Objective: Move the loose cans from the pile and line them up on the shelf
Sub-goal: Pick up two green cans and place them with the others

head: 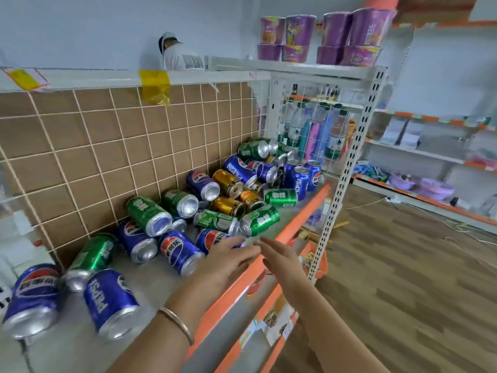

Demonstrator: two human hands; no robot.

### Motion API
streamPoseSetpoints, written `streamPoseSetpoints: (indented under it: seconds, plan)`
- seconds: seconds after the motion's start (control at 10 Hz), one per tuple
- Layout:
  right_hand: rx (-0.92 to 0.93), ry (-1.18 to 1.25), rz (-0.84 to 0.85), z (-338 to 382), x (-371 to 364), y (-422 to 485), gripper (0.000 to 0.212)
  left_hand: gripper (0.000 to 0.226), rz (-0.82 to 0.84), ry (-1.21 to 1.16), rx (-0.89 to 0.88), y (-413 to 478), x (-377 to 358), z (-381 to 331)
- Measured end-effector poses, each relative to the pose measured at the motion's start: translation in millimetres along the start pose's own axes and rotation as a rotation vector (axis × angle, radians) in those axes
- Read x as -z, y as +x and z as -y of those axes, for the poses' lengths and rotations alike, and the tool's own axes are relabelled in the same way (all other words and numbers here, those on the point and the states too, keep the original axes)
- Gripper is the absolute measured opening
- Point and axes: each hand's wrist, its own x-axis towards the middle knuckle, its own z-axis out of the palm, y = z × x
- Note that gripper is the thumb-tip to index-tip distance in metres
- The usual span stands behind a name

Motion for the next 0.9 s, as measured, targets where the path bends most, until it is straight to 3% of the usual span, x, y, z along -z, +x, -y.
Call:
streamPoseSetpoints:
  seconds: [0.1, 0.2, 0.3, 0.4, 0.5, 0.6, 0.7, 0.9]
  plan:
    - [0.015, -0.048, 0.000, 8, 32, 42, 0.037, 0.019, 0.013, -0.364, 0.143, 45, -46, 6]
    - [0.013, -0.084, 0.025, 10, 66, 90, 0.034, 0.022, -0.097, -0.526, 0.224, 85, -86, 5]
    - [0.013, -0.166, 0.069, 18, 97, 133, 0.042, 0.024, -0.308, -0.694, 0.186, 120, -107, 3]
    - [0.021, -0.273, 0.119, 28, 118, 170, 0.030, 0.013, -0.510, -0.860, 0.090, 147, -108, 11]
    - [0.092, -0.449, 0.172, 33, 126, 203, 0.015, 0.028, -0.500, -0.719, -0.006, 175, -90, 45]
    - [0.169, -0.567, 0.203, 26, 129, 228, 0.035, 0.027, -0.567, -0.809, 0.063, 188, -89, 51]
    - [0.305, -0.746, 0.253, 17, 126, 252, 0.051, 0.020, -0.753, -0.977, 0.106, 179, -105, 11]
    - [0.316, -1.214, 0.405, 22, 112, 285, 0.078, 0.052, -0.793, -0.741, 0.079, 198, -121, 8]
